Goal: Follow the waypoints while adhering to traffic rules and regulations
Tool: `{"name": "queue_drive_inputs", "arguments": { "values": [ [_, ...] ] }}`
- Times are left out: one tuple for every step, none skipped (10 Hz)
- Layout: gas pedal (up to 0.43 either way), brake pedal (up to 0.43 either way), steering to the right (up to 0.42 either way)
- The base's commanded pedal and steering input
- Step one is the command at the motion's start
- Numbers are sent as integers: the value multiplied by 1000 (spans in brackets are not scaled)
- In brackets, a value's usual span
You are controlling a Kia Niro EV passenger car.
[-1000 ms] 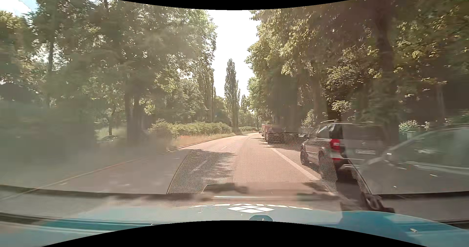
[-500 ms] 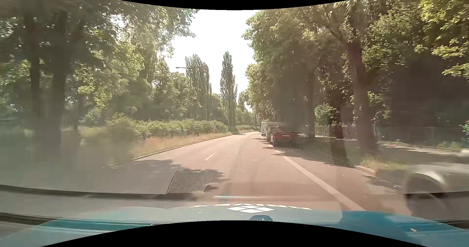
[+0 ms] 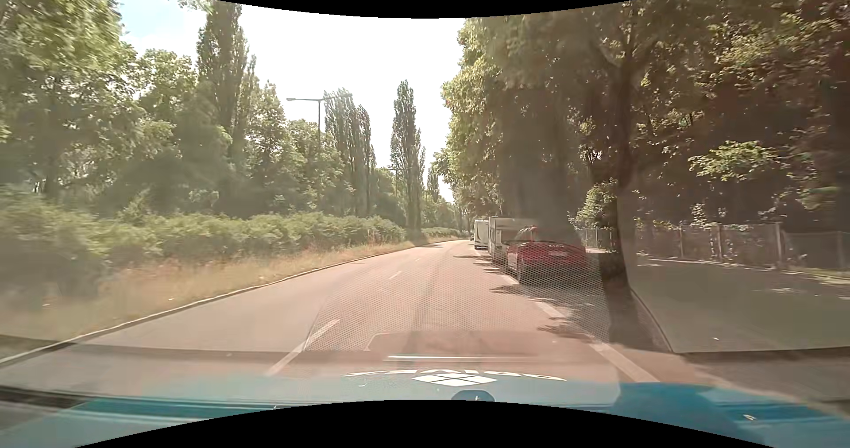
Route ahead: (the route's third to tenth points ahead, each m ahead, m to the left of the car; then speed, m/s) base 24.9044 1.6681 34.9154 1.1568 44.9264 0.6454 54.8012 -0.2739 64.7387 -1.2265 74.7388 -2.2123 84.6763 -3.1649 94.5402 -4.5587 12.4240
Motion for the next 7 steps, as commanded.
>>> {"name": "queue_drive_inputs", "arguments": {
  "values": [
    [169,0,6],
    [169,0,6],
    [169,0,6],
    [169,0,7],
    [169,0,8],
    [169,0,8],
    [169,0,8]
  ]
}}
